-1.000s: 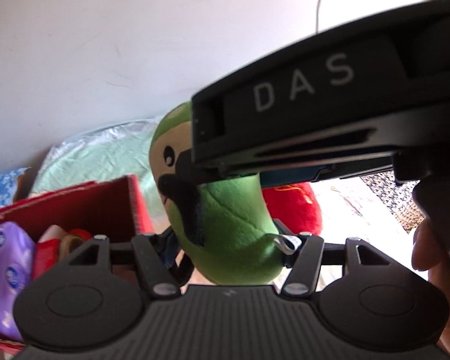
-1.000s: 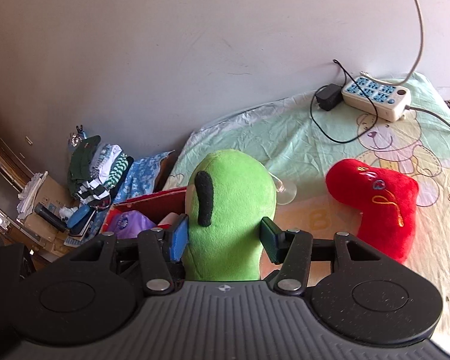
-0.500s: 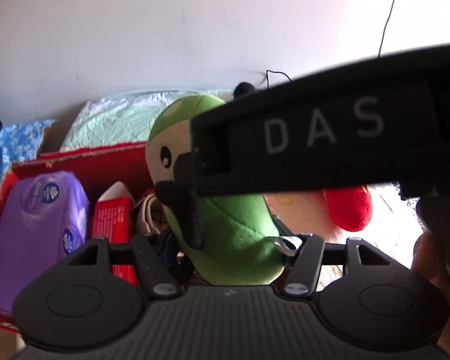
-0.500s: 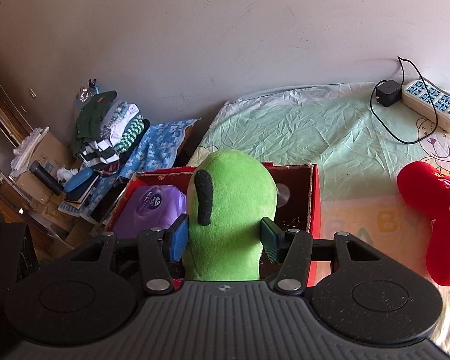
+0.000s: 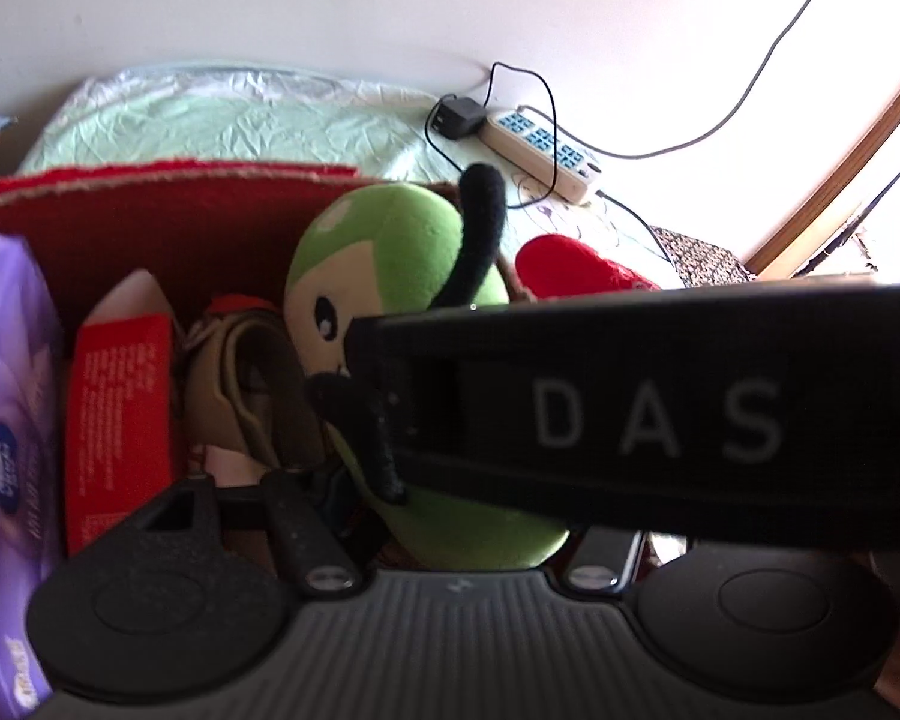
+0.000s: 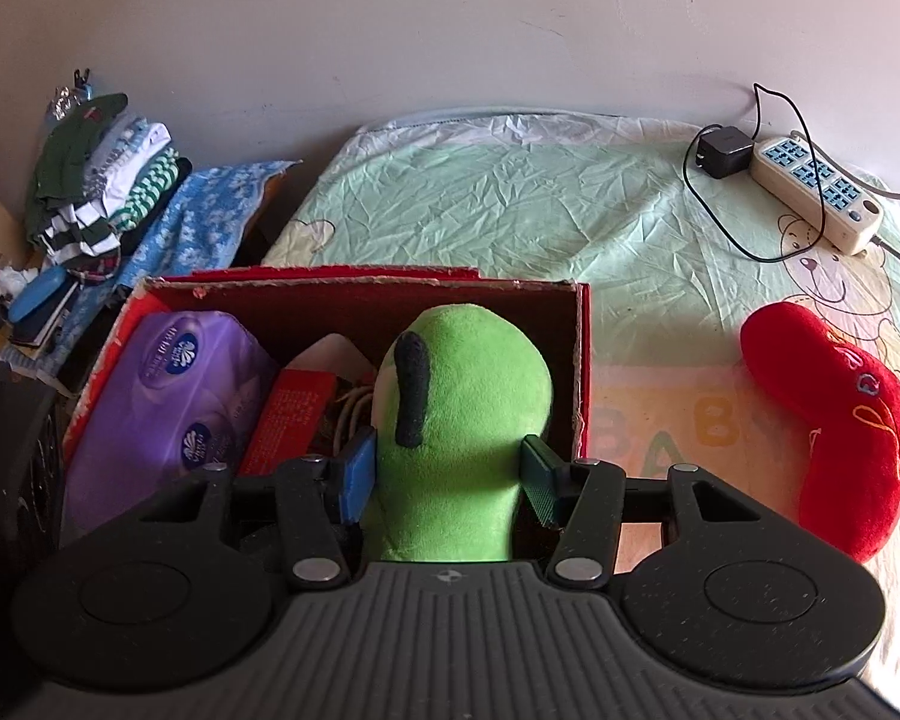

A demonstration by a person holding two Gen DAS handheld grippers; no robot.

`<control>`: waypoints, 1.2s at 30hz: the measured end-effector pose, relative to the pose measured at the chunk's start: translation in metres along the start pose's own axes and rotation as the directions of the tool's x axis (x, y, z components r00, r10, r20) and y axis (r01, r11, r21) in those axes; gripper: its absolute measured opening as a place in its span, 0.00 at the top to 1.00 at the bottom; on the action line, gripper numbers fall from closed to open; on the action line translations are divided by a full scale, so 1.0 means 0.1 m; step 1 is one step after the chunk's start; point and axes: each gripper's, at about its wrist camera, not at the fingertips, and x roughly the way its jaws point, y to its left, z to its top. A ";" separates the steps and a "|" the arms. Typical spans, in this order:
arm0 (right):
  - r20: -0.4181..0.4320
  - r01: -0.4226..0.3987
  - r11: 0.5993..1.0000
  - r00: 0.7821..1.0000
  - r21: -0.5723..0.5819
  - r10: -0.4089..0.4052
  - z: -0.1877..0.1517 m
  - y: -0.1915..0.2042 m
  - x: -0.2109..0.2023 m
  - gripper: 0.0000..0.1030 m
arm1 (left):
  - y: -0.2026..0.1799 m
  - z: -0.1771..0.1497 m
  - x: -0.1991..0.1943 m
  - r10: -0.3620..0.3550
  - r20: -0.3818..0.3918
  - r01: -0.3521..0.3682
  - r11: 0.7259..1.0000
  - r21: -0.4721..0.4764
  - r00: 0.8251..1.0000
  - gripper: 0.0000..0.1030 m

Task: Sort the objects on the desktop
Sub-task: 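Lift the green plush with the right tool and carry it into the red box, then open the right tool to release the green plush in the box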

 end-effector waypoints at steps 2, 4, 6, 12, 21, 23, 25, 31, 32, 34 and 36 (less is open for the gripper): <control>-0.020 0.016 1.000 1.000 -0.005 -0.016 0.00 0.01 0.06 0.47 | 0.09 0.01 0.06 -0.015 -0.024 0.015 1.000 -0.006 1.000 0.40; -0.040 0.036 0.999 0.999 -0.012 -0.036 0.01 0.04 0.12 0.47 | 0.14 0.02 0.09 -0.025 -0.040 0.025 1.000 -0.007 0.999 0.41; -0.051 0.053 0.998 0.997 -0.024 -0.054 0.02 0.06 0.14 0.46 | 0.18 0.03 0.13 -0.030 -0.067 0.030 0.999 -0.012 0.997 0.41; -0.103 0.085 0.993 0.990 -0.079 -0.093 0.06 0.09 0.21 0.44 | 0.36 0.08 0.19 -0.053 -0.132 0.051 0.999 -0.018 0.990 0.36; -0.217 0.089 0.983 0.968 -0.160 -0.123 0.28 0.15 0.41 0.43 | 0.45 0.35 0.15 -0.106 -0.188 0.088 0.991 -0.102 0.976 0.36; -0.239 0.087 0.981 0.963 -0.173 -0.128 0.29 0.16 0.44 0.43 | 0.44 0.34 0.13 -0.115 -0.195 0.096 0.990 -0.104 0.974 0.36; -0.262 0.086 0.977 0.956 -0.193 -0.136 0.29 0.18 0.44 0.44 | 0.42 0.30 0.12 -0.119 -0.199 0.102 0.991 -0.091 0.973 0.35; -0.319 0.112 0.953 0.926 -0.280 -0.203 0.30 0.29 0.54 0.43 | 0.46 0.30 0.19 -0.117 -0.212 0.104 0.992 -0.073 0.970 0.35; -0.326 0.116 0.951 0.922 -0.287 -0.210 0.31 0.30 0.57 0.42 | 0.47 0.31 0.19 -0.118 -0.212 0.105 0.992 -0.071 0.970 0.35; -0.328 0.114 0.950 0.921 -0.289 -0.210 0.31 0.29 0.56 0.41 | 0.48 0.31 0.19 -0.117 -0.211 0.107 0.993 -0.058 0.970 0.33; -0.315 0.113 0.947 0.926 -0.299 -0.210 0.30 0.30 0.52 0.40 | 0.48 0.30 0.16 -0.114 -0.207 0.108 0.993 -0.038 0.972 0.31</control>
